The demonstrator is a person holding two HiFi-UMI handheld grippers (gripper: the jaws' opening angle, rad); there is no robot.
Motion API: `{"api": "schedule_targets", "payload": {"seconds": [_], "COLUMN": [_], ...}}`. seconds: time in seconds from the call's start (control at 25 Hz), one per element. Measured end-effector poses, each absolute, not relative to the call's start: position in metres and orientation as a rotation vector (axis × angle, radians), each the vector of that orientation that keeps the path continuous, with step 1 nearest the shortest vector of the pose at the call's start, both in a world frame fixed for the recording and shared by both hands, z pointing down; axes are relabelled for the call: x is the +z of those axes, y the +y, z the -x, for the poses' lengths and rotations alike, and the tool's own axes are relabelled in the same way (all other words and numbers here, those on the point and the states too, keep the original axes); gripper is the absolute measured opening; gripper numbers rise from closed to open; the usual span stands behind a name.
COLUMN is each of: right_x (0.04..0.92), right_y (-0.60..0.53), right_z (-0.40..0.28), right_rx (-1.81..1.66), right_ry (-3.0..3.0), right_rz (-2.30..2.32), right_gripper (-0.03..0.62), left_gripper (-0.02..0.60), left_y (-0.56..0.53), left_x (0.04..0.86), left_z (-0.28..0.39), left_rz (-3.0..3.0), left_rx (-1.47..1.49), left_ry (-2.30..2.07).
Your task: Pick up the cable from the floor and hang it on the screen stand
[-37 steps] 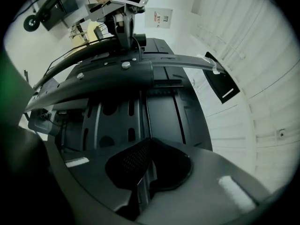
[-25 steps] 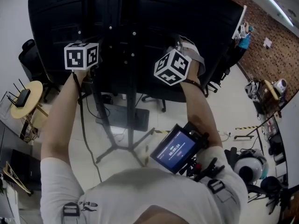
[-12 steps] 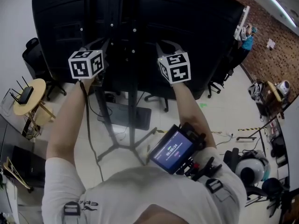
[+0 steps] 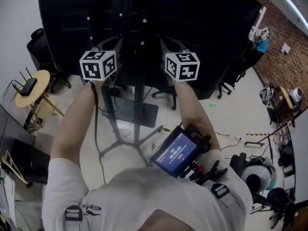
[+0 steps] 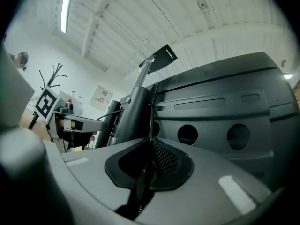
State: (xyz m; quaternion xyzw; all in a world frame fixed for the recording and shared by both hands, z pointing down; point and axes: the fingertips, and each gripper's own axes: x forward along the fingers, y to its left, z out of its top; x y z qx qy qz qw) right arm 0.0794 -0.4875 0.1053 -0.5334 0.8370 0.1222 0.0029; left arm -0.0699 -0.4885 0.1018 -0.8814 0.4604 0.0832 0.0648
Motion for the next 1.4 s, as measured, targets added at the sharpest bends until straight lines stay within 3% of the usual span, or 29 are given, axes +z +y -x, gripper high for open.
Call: {"api": "schedule_targets", "payload": {"seconds": [0.56,0.88,1.4], "right_x": [0.135,0.180,0.270], "right_y": [-0.477,-0.466,-0.396], "right_z": [-0.098,-0.130,-0.167], "right_rx": [0.328,0.219,-0.016], "right_ry": [2.634,2.678,2.699], "right_rz": [1.674,1.717,1.489], "right_gripper": [0.044,0.034,0.018], "left_gripper": [0.005,0.090,0.107], "left_y": [-0.469,-0.453,-0.383], "left_x": [0.124,0.161,0.242], "left_z": [0.064,0.075,0.077], "left_rz": [2.636,2.614,2.550], "left_rx": [0.241,0.249,0.213], "left_ry": [1.393,1.498,1.756]}}
